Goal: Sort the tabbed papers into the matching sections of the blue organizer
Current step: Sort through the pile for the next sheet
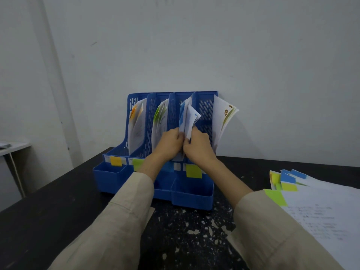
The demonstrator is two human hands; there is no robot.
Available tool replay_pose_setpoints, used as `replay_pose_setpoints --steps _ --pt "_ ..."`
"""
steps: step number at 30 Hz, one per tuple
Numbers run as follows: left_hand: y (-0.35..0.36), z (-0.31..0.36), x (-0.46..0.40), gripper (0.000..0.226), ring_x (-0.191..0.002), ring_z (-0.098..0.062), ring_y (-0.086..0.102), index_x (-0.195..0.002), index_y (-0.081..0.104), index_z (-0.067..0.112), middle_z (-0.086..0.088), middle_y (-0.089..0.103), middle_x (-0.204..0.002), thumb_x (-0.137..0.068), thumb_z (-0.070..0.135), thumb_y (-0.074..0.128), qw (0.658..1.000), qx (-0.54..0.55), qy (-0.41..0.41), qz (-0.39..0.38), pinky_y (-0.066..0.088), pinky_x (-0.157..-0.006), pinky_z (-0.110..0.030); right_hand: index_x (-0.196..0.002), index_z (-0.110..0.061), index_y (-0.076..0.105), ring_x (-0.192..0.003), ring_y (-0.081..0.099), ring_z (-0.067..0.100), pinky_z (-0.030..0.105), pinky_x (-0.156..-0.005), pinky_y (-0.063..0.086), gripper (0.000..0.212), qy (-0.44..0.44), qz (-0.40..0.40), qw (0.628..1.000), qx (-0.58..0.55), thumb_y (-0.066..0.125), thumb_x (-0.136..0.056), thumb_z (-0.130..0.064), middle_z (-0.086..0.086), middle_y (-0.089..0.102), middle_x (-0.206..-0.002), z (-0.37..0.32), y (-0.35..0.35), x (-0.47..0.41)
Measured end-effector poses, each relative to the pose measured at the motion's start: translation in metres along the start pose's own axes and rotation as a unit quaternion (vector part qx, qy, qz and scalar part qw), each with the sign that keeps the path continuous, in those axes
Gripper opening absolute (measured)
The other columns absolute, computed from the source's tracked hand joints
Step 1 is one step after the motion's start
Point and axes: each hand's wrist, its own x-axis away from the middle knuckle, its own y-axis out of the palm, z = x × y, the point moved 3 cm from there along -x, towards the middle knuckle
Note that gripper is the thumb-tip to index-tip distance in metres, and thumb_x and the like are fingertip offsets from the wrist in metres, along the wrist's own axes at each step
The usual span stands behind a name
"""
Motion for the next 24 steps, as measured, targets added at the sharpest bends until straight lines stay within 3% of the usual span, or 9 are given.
replay_pose_setpoints --steps 4,7,11,14,16,18,20,22,24 --pt "-0.004 0.0 0.0 0.034 -0.056 -0.013 0.039 -0.065 0.039 0.011 -0.005 0.043 -0.061 -0.099 0.009 0.035 0.999 0.006 -0.019 -0.035 0.032 -0.052 -0.025 -0.13 0.003 0.041 -0.092 0.06 0.031 0.034 -0.074 0.05 0.035 0.004 0.003 0.999 0.036 0.04 -0.095 -0.004 0.023 0.058 -0.104 -0.003 0.004 -0.006" --pt "-0.007 0.001 0.001 0.026 -0.063 -0.018 0.046 -0.079 0.049 0.005 -0.012 0.049 -0.068 -0.1 0.011 0.034 0.997 0.031 -0.028 -0.059 0.041 -0.061 -0.031 -0.13 0.002 0.041 -0.103 0.057 0.034 0.034 -0.083 0.047 0.036 0.019 -0.013 0.999 0.031 0.042 -0.095 -0.003 0.024 0.056 -0.115 -0.005 0.0 -0.011" --pt "-0.008 0.001 0.005 0.05 -0.077 -0.028 0.055 -0.095 0.06 -0.01 -0.028 0.06 -0.083 -0.103 0.031 0.031 0.993 0.074 -0.036 -0.083 0.049 -0.081 -0.048 -0.131 -0.002 0.042 -0.105 0.058 0.03 0.023 -0.074 0.044 0.039 0.011 -0.061 0.998 -0.009 0.048 -0.093 -0.006 0.02 0.059 -0.115 -0.001 -0.006 -0.007" --pt "-0.009 0.005 0.014 0.064 -0.082 -0.03 0.059 -0.104 0.06 -0.012 -0.033 0.062 -0.1 -0.1 0.045 0.03 0.994 0.071 -0.032 -0.077 0.05 -0.082 -0.044 -0.138 -0.01 0.034 -0.115 0.054 0.028 0.026 -0.083 0.049 0.054 0.008 -0.107 0.994 -0.014 0.055 -0.089 -0.003 0.016 0.057 -0.124 0.005 -0.012 -0.003" --pt "-0.009 0.007 0.02 0.061 -0.084 -0.034 0.06 -0.098 0.062 -0.006 -0.027 0.064 -0.095 -0.099 0.047 0.031 0.996 0.064 -0.025 -0.052 0.049 -0.081 -0.044 -0.142 -0.013 0.031 -0.115 0.054 0.03 0.036 -0.088 0.052 0.06 0.004 -0.112 0.994 -0.015 0.056 -0.088 -0.003 0.018 0.054 -0.128 0.006 -0.018 0.001" --pt "-0.009 0.013 0.029 0.046 -0.08 -0.026 0.057 -0.093 0.062 0.007 -0.013 0.064 -0.088 -0.101 0.041 0.031 0.998 0.067 -0.018 -0.013 0.044 -0.073 -0.036 -0.147 -0.02 0.024 -0.121 0.051 0.029 0.041 -0.094 0.05 0.067 -0.003 -0.118 0.992 -0.039 0.053 -0.09 -0.003 0.02 0.048 -0.137 0.004 -0.027 0.009" --pt "-0.013 0.021 0.04 0.034 -0.088 -0.014 0.052 -0.115 0.058 0.015 0.001 0.058 -0.098 -0.1 0.036 0.037 0.997 0.052 -0.017 0.051 0.037 -0.074 -0.027 -0.147 -0.026 0.025 -0.125 0.049 0.023 0.04 -0.097 0.048 0.064 -0.008 -0.115 0.991 -0.065 0.051 -0.092 -0.005 0.015 0.044 -0.142 0.002 -0.041 0.02" --pt "-0.019 0.033 0.052 0.035 -0.089 -0.009 0.052 -0.127 0.053 0.015 0.004 0.057 -0.103 -0.098 0.032 0.043 0.992 0.011 -0.004 0.126 0.035 -0.076 -0.023 -0.144 -0.03 0.031 -0.117 0.053 0.019 0.038 -0.094 0.051 0.059 -0.021 -0.107 0.992 -0.066 0.05 -0.094 -0.006 0.011 0.049 -0.136 0.001 -0.059 0.033" --pt "-0.022 0.049 0.061 0.028 -0.081 -0.008 0.053 -0.118 0.058 0.013 0.005 0.059 -0.094 -0.096 0.026 0.047 0.983 -0.022 0.05 0.174 0.039 -0.071 -0.023 -0.137 -0.028 0.044 -0.108 0.059 0.017 0.039 -0.087 0.055 0.049 -0.025 -0.098 0.992 -0.07 0.051 -0.094 -0.006 0.009 0.058 -0.124 0.003 -0.083 0.048"
